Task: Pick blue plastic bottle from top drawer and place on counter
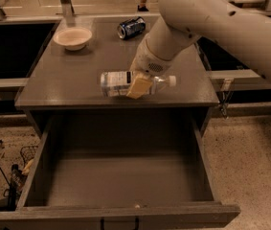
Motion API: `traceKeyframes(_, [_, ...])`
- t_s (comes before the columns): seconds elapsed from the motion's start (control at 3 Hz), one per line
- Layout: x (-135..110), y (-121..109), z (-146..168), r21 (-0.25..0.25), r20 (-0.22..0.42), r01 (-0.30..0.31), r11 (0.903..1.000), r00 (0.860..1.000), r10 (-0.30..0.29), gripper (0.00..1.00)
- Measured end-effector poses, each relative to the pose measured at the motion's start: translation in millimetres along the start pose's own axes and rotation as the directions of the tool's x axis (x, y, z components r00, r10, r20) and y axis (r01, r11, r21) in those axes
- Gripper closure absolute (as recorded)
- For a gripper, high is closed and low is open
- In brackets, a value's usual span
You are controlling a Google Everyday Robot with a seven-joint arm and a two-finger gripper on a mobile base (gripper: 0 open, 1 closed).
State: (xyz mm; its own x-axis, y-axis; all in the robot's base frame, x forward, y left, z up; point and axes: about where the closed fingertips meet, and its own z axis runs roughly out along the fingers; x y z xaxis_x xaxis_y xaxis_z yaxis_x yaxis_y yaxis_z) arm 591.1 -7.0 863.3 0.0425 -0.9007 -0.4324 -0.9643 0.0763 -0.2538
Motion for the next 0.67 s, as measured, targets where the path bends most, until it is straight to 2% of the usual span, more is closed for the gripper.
traceKeyframes(0.33, [-3.0, -18.1, 19.9, -0.03, -0.006, -0.002, 0.9996, 1.0, 0.002, 1.0])
traceKeyframes(0.67, [-8.4, -39.1, 53.6, -0.084, -0.013, 0.007, 0.9965, 1.0, -0.009, 1.0])
